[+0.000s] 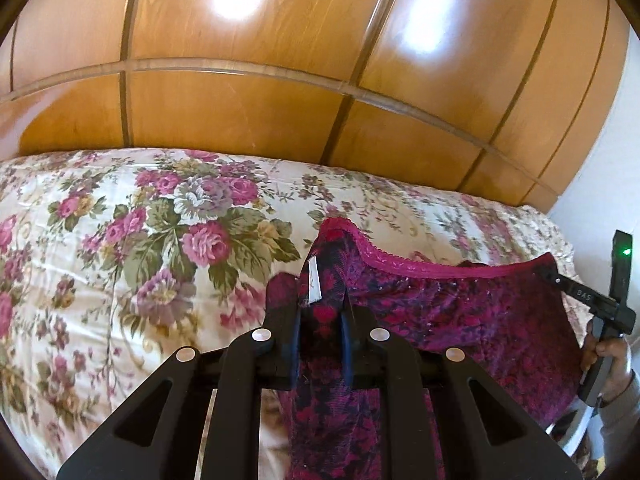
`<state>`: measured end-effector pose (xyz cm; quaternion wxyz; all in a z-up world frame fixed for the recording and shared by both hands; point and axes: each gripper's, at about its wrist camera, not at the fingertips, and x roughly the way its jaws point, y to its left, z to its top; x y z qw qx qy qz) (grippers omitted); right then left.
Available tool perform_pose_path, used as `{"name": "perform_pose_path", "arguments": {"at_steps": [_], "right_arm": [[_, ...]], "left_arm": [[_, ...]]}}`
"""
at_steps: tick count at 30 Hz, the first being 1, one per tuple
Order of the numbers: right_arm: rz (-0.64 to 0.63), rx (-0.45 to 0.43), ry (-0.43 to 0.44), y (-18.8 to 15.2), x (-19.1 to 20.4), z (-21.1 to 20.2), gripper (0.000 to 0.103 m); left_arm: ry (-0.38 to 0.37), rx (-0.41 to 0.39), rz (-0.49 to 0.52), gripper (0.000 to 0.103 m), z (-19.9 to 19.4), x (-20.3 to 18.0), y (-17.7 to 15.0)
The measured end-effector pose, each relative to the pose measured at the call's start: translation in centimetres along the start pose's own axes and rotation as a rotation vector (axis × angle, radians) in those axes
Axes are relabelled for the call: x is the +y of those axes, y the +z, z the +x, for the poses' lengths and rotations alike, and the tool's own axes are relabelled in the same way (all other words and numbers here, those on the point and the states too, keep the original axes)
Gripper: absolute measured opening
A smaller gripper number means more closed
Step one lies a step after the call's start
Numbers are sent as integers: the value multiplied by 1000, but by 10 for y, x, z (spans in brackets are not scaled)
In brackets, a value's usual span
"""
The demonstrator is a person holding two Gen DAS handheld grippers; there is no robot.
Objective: Fold small clothes
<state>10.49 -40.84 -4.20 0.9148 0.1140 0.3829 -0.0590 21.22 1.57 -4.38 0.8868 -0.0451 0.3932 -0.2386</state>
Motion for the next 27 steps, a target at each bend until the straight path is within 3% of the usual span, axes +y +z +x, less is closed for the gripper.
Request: {"name": "perform_pose_path", "arguments": {"at_steps": [9,15,18,19,22,23,25,27], "right_arm": [[-20,32,-69,16,-1,51,20],[2,128,-94,15,-11,95,24],[33,170,-89,14,-19,108,30],[42,179,-93,14,-20,109,37],[75,185,-110,16,-27,106,55],[92,180,-102,17,-29,102,57],[110,151,-95,17,-31,90,68],[111,90,-95,16,-30,67,69]], "left_arm": [[85,46,16,15,51,6,13],[125,125,-30,18,97,27,4],[156,129,-24,20,108,26,0],[166,130,-15,21,107,24,1],[202,122,-11,37,100,24,2],[208,117,-28,47,96,26,3],[200,76,-80,50,75,31,4],[223,13,-90,50,46,27,1]]}}
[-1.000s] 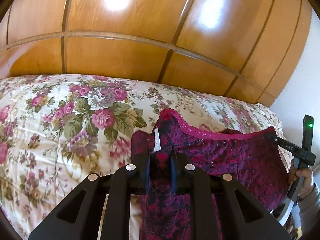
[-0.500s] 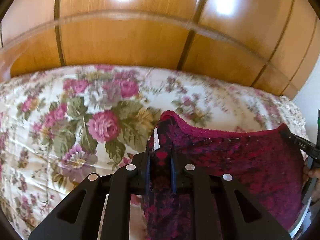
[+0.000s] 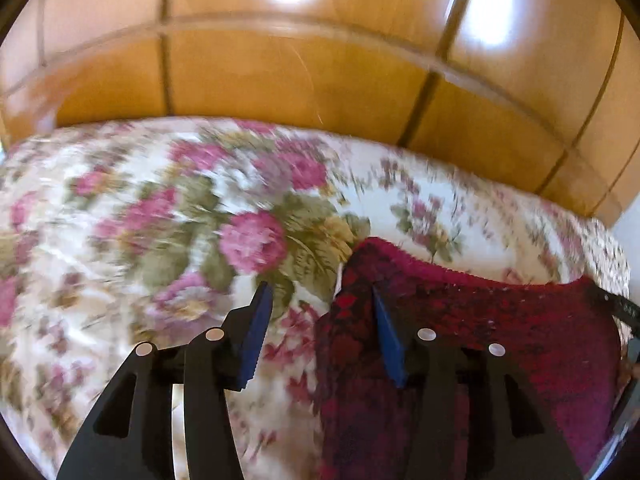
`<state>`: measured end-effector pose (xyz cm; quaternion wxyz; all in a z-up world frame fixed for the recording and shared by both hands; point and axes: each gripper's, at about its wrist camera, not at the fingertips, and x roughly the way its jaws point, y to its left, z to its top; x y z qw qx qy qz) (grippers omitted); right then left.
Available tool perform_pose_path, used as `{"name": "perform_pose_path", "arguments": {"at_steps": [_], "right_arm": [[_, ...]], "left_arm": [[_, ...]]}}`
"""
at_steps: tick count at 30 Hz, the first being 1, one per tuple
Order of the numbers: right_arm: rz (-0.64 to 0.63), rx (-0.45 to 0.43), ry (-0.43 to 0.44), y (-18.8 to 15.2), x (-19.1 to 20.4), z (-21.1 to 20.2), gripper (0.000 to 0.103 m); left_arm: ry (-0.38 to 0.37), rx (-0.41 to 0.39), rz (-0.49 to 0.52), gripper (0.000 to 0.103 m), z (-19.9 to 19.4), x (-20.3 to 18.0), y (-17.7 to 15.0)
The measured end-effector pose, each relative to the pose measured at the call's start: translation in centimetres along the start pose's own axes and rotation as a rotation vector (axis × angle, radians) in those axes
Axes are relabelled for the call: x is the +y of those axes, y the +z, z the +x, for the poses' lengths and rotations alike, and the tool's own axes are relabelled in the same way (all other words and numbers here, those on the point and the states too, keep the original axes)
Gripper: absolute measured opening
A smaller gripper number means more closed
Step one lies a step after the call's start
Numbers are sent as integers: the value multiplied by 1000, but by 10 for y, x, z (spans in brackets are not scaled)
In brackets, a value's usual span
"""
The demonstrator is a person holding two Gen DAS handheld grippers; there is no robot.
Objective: Fold small clothes
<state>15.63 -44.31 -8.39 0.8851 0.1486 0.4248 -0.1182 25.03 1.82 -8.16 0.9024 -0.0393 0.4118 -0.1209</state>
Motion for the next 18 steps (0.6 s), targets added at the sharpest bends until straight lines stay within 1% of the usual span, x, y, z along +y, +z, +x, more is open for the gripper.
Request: {"name": "perform_pose_path", "arguments": {"at_steps": [4,6,8,11,13,14,15,16,17,18], "right_arm": [[-37,-86,17,-17,0,-46,69],[-50,-99,55,-29,-2,-63,69],[-76,-96,107,-46,-1,-81,69],[-117,-72,147,-75,3,-96,69],[-123,-45,168,-93,4,-98,69],[-125,-29,160,-102,3,-96,69],[-117,-16,148,-108,-1,-94,69],[-107,-4,135,-111,-4,-90,69],[-70,39,124,-114,-12,-80,70],[-10,66,156,-115,-22,-72,74]], "left_arm": [[15,-101,58,50,-47,-10,-21],[-4,-113,71,50,-60,-16,-33],[-36,-108,71,50,-70,-21,-49],[-67,-76,93,50,-72,-32,-72],[-49,-39,105,50,-65,-37,-85],[-39,-23,104,50,-60,-38,-91],[-39,-5,89,53,-56,-37,-94],[-45,-5,60,54,-56,-34,-94],[-55,2,28,55,-58,-31,-93],[-73,10,-8,55,-61,-28,-92]]}}
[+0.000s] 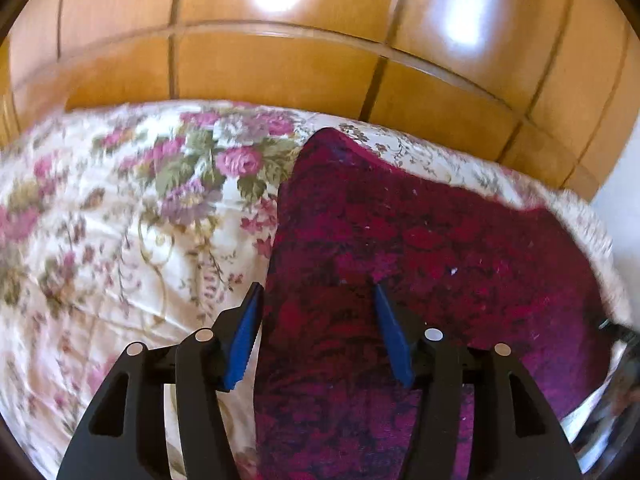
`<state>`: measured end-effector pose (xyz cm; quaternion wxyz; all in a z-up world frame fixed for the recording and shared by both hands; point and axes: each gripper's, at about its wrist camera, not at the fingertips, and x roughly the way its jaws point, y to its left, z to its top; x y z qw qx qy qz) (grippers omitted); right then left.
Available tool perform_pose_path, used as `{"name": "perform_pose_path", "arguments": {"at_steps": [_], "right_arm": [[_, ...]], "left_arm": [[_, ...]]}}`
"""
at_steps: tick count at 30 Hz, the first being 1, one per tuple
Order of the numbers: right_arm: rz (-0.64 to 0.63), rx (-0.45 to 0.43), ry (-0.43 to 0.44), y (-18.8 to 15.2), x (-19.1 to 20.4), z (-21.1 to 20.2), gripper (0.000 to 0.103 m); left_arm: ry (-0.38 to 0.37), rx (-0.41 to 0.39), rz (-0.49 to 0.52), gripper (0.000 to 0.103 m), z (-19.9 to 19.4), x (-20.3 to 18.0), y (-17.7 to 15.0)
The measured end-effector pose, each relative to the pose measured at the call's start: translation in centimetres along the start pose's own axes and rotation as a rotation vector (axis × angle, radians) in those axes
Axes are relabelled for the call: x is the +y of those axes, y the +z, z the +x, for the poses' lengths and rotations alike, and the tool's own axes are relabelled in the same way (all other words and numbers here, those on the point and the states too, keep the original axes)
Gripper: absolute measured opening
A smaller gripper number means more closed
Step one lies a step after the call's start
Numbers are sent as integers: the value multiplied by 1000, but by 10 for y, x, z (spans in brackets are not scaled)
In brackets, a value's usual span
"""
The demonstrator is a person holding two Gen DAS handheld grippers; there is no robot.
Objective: Fold small clothes
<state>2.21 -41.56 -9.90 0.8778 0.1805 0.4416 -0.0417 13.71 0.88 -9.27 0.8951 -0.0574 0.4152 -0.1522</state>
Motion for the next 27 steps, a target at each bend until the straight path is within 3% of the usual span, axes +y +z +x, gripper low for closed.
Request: {"name": "perform_pose_path", "arguments": {"at_steps": [2,6,11,19,27], "right_arm": [[124,8,59,-2,-19,3,76],[77,-32,13,-6,-9,-8,77],[82,-78,20,-14,-6,-31,75],[57,-53,11,-31,-2,-39,56],[32,-32,-18,-36,6,-30,41]], "left_arm": [[13,-24,-8,55,-10,0,0],[41,-67,42,55,-37,-8,-12],[75,-71,24,61,-52,-4,-25],[118,-60,8,61,-58,10,-36],[109,-51,-18,61,-57,21,-40]]}}
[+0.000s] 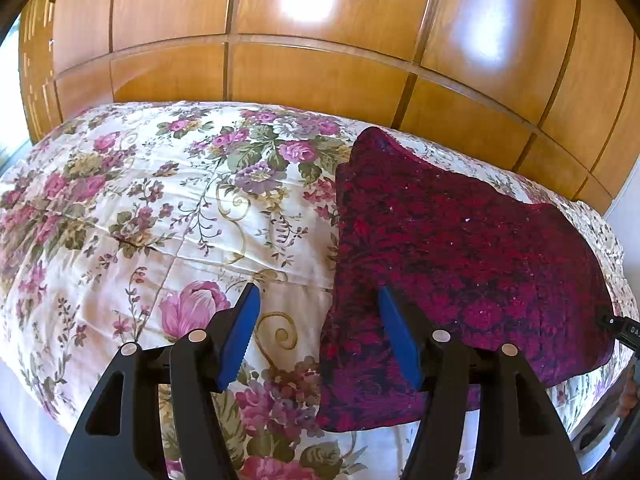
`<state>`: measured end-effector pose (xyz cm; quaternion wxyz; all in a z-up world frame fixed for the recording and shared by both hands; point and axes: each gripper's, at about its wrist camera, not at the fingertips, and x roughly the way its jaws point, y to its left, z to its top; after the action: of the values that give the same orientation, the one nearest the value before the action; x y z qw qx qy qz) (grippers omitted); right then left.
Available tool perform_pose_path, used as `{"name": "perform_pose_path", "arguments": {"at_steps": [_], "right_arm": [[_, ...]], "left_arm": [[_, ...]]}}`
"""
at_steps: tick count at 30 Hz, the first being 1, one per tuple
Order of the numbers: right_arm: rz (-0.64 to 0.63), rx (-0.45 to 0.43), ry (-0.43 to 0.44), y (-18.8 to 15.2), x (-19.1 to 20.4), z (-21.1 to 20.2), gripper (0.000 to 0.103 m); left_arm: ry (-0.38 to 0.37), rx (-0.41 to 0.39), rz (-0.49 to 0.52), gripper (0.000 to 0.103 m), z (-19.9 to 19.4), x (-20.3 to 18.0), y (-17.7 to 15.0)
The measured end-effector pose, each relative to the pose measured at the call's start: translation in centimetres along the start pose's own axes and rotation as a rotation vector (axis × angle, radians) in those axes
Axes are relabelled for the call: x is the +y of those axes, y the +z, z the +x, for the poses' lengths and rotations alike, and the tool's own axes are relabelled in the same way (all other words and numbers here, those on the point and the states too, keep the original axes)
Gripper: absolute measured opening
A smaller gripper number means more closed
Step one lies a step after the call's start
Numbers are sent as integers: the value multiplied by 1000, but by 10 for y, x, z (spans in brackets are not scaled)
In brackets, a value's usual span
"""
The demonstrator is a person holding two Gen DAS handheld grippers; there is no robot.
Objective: Fold small clothes
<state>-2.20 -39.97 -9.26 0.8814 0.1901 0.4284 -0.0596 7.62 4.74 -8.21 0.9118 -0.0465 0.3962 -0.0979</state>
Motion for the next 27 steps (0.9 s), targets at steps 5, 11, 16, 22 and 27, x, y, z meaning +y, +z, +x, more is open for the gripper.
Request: {"name": "perform_pose_path", "arguments": {"at_steps": [5,11,16,22,27], "right_arm": [[-36,5,-27,1,8,3,33],[-81,6,-81,2,13,5,25],[-108,15,-119,0,10,19,26],[-85,14,-82,1,4,16,31],[-82,0,-83,-1,6,17,33]], "left_arm": [[-8,10,-17,61,4,1,-2],[-24,33,2,52,13,0,-3],[-83,66,-99,53,19,14,0],[-210,53,-174,54,22,29,35],[-280,97,-226,54,50,30,65]]}}
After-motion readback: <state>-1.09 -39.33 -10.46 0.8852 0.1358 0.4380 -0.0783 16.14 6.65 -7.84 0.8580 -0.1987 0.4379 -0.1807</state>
